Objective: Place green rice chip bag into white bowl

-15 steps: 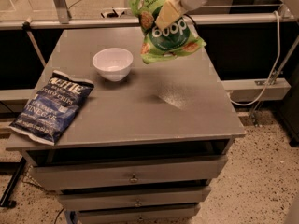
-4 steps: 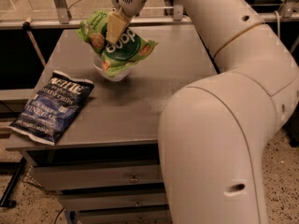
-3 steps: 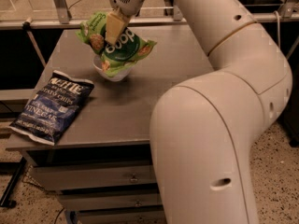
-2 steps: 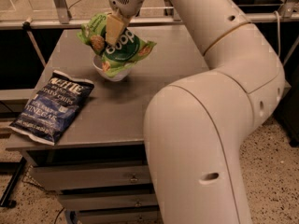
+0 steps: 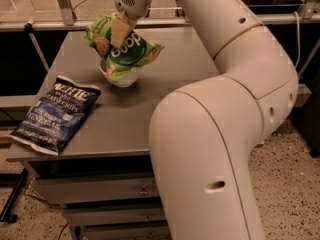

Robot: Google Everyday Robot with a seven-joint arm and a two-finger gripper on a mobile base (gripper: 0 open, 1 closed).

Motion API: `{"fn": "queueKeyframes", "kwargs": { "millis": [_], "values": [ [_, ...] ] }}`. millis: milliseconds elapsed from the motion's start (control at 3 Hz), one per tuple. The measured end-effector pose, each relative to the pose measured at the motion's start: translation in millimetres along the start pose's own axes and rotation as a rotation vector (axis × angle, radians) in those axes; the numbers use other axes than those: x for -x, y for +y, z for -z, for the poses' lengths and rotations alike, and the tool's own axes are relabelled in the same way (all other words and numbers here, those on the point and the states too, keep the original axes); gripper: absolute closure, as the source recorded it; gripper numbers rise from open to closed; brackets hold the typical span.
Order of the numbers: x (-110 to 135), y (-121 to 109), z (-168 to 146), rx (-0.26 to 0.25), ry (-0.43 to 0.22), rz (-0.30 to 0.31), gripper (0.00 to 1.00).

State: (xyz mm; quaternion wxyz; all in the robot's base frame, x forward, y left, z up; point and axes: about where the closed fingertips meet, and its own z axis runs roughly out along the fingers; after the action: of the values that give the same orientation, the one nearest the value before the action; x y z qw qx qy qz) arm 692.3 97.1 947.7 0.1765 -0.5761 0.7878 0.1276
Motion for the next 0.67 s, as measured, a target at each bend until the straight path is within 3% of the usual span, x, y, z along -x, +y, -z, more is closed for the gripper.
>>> {"fn": "queueKeyframes", "kwargs": {
  "millis": [333,667],
  "values": [
    [7.8,-4.8,-5.6,-0.013,-0.023,0.001,0.22],
    [14.3,-8.4,-12.4,-0.021,-0.04,0.002,0.0]
  ]
}}
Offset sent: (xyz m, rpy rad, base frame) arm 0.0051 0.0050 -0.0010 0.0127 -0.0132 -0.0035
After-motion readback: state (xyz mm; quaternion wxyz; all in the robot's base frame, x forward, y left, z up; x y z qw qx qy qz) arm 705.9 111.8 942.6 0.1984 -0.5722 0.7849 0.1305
